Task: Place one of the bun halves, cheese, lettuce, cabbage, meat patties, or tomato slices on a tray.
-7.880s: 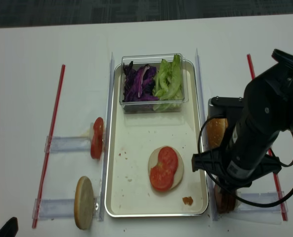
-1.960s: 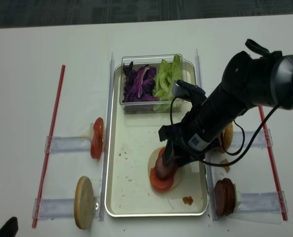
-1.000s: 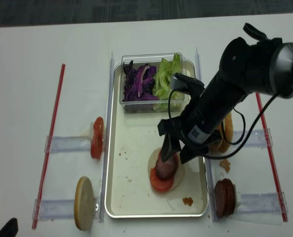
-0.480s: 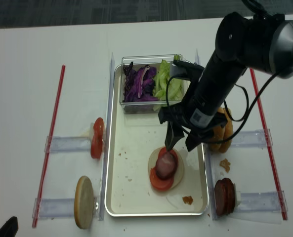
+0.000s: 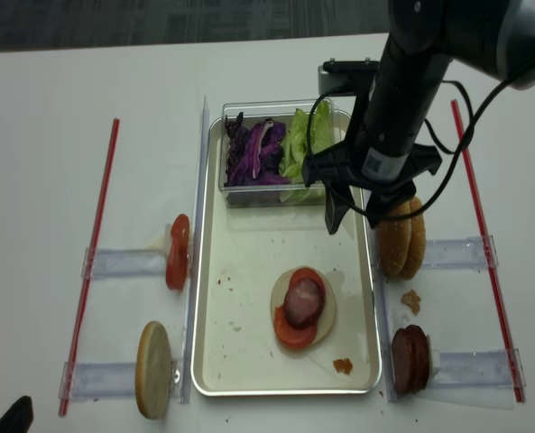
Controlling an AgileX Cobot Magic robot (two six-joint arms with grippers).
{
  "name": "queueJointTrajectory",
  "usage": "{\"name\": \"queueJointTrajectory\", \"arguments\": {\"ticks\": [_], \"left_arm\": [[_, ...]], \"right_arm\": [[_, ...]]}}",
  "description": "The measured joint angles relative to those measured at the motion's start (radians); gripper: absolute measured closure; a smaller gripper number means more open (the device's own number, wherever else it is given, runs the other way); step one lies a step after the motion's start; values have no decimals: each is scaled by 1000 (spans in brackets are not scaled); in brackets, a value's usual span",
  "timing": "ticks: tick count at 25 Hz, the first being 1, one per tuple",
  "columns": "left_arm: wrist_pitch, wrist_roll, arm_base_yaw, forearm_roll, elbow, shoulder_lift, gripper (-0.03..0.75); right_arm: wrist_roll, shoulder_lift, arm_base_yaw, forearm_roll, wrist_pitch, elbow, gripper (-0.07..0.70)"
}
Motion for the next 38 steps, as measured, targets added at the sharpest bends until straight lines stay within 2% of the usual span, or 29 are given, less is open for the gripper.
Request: {"name": "queueJointTrajectory", "arguments": {"ticks": [6,19,29,34,38], "left_arm": [[0,0,0,0,0,0,409],[0,0,0,0,0,0,408],[0,0,0,0,0,0,408],[0,0,0,0,0,0,408],[0,0,0,0,0,0,408]], "right_arm": [[99,-18,0,-117,4,-32,174],[113,-61,-13,-194,13,-37,174],[54,-106,-235,-196,14,-34,189],[14,-158,-366,-198,17,14,193],[-24,-197,-408,-202,19,42,195]]}}
